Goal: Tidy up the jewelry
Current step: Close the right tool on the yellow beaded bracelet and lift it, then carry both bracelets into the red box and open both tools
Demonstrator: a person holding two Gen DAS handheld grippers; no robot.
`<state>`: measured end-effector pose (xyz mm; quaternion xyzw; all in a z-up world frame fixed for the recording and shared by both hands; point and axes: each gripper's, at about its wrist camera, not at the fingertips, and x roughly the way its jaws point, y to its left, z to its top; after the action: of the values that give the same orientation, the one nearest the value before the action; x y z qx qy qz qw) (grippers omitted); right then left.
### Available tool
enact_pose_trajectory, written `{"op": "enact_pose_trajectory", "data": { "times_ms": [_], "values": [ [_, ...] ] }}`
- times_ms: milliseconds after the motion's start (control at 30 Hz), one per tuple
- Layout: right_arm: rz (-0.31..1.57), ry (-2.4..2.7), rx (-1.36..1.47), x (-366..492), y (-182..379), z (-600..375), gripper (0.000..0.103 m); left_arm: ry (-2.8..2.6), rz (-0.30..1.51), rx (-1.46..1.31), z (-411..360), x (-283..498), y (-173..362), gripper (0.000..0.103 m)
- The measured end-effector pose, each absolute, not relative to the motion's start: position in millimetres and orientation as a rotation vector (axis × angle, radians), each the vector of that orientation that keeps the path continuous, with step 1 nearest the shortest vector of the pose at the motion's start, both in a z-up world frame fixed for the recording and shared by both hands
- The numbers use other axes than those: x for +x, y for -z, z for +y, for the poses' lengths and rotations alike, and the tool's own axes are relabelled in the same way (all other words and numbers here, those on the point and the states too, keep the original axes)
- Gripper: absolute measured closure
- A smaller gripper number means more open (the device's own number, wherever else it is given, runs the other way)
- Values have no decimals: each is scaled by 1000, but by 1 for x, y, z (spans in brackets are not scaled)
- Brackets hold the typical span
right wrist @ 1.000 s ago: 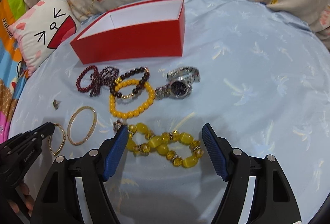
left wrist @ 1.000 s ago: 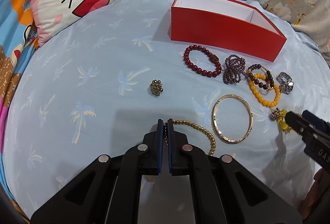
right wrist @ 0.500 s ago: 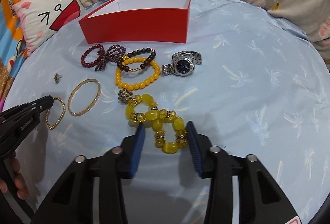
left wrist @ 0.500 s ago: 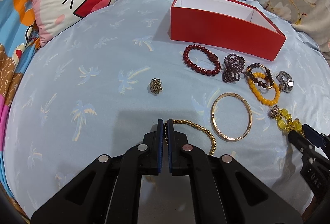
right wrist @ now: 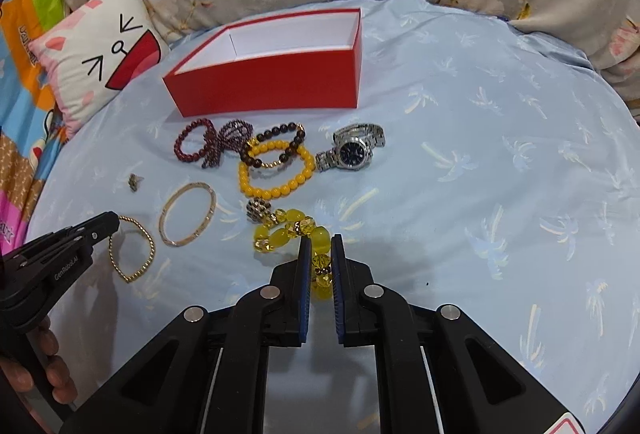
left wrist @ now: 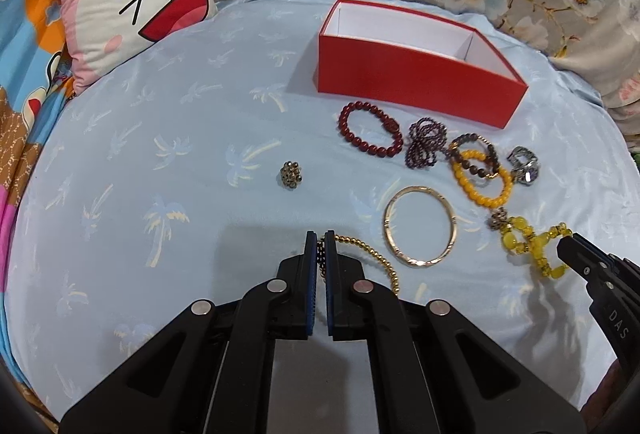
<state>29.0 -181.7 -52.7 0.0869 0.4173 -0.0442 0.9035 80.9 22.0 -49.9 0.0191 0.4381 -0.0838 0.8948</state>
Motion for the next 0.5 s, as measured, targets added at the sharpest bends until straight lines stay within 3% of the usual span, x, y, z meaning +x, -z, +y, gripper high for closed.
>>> {"op": "enact_pose_trajectory", "data": {
  "times_ms": [500],
  "values": [
    [679,58,215,22,-34,-189,94,250,754,58,10,78,-33,100]
  ]
}}
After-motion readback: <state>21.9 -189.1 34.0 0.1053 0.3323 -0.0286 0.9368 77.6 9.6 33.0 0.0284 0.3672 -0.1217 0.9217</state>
